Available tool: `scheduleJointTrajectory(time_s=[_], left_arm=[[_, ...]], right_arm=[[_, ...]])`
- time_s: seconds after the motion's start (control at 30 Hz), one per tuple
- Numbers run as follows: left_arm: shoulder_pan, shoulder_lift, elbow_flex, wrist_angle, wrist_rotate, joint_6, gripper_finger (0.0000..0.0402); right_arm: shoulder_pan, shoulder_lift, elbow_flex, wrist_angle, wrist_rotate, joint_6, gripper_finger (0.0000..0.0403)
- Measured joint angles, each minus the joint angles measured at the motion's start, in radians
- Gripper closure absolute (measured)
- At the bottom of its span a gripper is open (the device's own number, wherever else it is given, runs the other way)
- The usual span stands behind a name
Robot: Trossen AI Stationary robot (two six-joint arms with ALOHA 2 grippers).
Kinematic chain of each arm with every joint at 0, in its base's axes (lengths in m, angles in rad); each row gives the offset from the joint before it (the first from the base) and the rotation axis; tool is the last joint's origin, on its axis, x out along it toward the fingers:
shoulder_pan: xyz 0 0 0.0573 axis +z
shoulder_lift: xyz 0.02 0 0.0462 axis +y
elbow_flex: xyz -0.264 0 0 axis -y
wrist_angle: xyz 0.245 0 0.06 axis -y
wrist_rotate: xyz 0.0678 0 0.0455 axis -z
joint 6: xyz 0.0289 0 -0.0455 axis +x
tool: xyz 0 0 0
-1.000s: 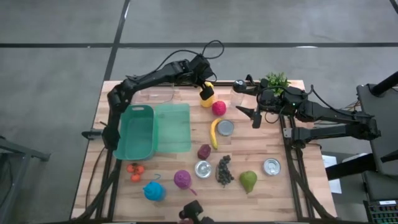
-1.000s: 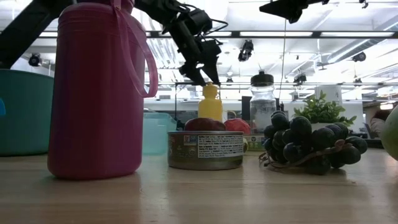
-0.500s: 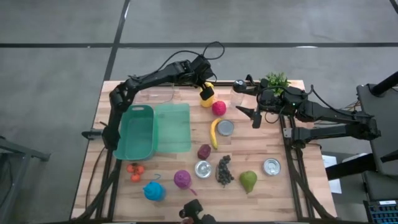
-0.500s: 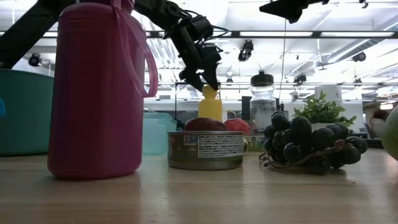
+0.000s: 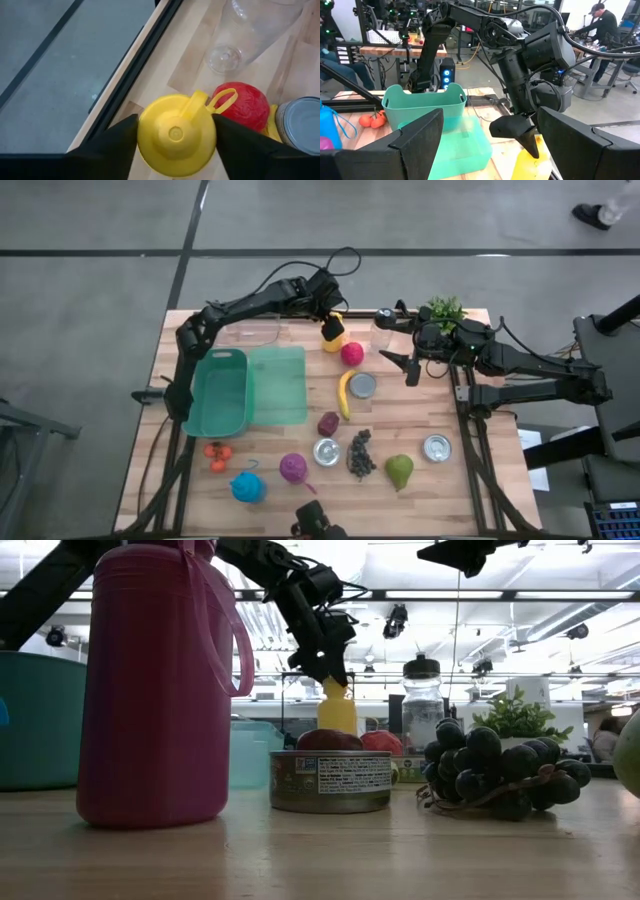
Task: Pick & Place Food Item
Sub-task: Put the yellow water bottle into the transparent bin
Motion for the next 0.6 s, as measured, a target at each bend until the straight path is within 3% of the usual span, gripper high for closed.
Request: scheduleJointTrajectory(time_s=[0.13,0.6], left_arm=[[0.0,0.0,0.0,-0.001,0.0,0.0,0.0189],[-0.001,0.0,0.0,-0.004,0.004,0.0,0.0187]], right_arm=[[0.0,0.0,0.0,0.0,0.0,0.0,0.008],[0.0,0.0,0.0,0.0,0.0,0.0,0.008]])
